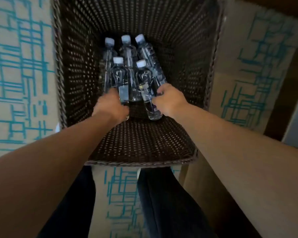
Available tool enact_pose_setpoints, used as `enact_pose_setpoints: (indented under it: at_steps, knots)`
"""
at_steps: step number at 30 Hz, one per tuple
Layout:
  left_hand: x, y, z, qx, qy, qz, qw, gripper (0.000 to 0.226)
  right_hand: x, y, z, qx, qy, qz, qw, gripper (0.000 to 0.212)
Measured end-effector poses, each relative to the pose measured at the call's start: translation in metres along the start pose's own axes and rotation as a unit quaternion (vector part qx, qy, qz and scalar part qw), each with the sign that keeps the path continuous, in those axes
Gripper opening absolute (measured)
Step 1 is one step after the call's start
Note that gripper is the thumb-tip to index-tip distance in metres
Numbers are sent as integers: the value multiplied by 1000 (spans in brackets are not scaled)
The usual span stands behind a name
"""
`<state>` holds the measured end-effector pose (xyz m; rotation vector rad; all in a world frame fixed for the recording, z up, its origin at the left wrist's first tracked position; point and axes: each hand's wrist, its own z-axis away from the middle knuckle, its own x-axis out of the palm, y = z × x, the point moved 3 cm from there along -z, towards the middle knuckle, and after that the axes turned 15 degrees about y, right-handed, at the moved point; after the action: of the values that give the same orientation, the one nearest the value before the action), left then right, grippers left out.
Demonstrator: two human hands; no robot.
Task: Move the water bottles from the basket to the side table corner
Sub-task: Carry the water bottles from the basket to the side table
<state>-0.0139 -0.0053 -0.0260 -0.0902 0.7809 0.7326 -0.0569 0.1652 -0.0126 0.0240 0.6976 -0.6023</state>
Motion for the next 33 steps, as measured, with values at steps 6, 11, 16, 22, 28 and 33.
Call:
enact_pose_setpoints:
  at_steps: [6, 11, 16, 22, 28, 33]
  knots:
    - [51, -18, -42, -25, 122, 69, 990, 74, 65, 22, -39, -4, 39, 7, 999, 72]
    - [70, -14, -59, -67, 174, 57, 981, 91, 93, 32, -56, -7, 123, -15, 992, 86]
    - [86, -12, -58, -77, 238, 33, 968, 91, 110, 28, -68, -10, 213, 13, 977, 88]
    - [88, -19, -60, -60, 252, 33, 965, 84, 112, 29, -72, -15, 224, 22, 974, 89]
    - [79, -19, -64, -84, 219, 36, 971, 100, 96, 31, -63, -6, 145, -81, 986, 93]
    - [65, -18, -61, -97, 164, 93, 977, 94, 93, 26, -51, 92, 33, -233, 967, 120]
